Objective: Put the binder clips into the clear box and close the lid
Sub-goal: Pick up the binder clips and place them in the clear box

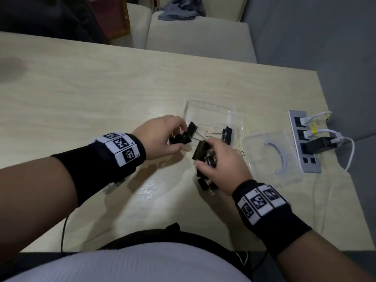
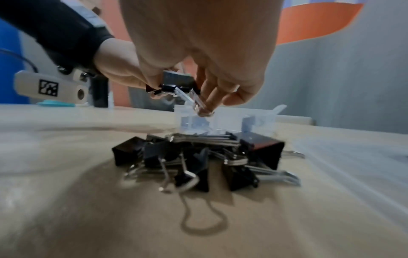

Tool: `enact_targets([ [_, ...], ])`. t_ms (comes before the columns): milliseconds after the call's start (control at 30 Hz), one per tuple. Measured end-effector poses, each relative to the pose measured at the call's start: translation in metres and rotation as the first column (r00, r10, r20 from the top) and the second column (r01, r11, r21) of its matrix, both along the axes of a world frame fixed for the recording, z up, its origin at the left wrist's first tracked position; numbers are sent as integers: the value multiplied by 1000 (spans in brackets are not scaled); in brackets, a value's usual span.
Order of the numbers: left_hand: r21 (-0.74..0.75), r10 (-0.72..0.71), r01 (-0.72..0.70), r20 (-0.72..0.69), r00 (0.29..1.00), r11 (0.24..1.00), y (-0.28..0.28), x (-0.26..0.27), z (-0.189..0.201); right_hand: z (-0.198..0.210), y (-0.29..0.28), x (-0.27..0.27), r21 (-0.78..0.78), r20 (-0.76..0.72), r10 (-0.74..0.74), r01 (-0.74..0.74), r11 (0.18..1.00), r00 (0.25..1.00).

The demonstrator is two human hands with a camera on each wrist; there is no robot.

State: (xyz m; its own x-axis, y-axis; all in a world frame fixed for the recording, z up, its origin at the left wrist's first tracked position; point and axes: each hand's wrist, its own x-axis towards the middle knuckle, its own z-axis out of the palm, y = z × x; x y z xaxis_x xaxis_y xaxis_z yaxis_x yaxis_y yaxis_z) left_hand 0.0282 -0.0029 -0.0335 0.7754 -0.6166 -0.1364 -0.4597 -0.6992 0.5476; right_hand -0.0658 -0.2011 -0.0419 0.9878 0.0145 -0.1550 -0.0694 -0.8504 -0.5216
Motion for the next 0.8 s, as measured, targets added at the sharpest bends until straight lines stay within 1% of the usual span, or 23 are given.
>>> enact_targets([
  [67, -31, 29, -28, 32, 999, 999, -11, 7, 3, 4, -11, 0, 137, 16, -164, 160, 978, 986],
  [133, -24, 14, -13, 60, 998, 1000, -24, 14, 3, 7, -21, 4, 217, 7, -297, 288, 933, 955],
  [200, 17, -28, 27, 76, 997, 999, -37, 18, 1, 9, -32, 10, 285, -9, -400, 386, 878, 917],
  [267, 76, -87, 81, 80, 993, 994, -47, 22, -2, 10, -40, 15, 338, -29, -457, 439, 833, 889],
  [333, 160, -153, 138, 87, 984, 977, -53, 26, -5, 10, -46, 20, 373, -56, -478, 462, 805, 877],
  [433, 302, -240, 203, 89, 967, 931, -56, 32, -5, 11, -51, 26, 409, -64, -500, 479, 776, 864],
  [566, 398, -356, 297, 79, 931, 868, -55, 39, -1, 11, -48, 35, 404, -36, -530, 497, 767, 847],
  [633, 425, -403, 340, 66, 913, 839, -53, 42, 0, 12, -48, 38, 391, -34, -515, 486, 781, 856],
  [700, 427, -421, 358, 58, 905, 830, -50, 44, 0, 13, -48, 42, 389, -47, -506, 482, 785, 861],
  [766, 394, -402, 341, 80, 912, 853, -47, 44, -4, 12, -47, 46, 375, -49, -499, 479, 794, 865],
  [800, 360, -372, 317, 96, 923, 878, -46, 44, -6, 11, -46, 48, 355, -43, -502, 483, 801, 864],
])
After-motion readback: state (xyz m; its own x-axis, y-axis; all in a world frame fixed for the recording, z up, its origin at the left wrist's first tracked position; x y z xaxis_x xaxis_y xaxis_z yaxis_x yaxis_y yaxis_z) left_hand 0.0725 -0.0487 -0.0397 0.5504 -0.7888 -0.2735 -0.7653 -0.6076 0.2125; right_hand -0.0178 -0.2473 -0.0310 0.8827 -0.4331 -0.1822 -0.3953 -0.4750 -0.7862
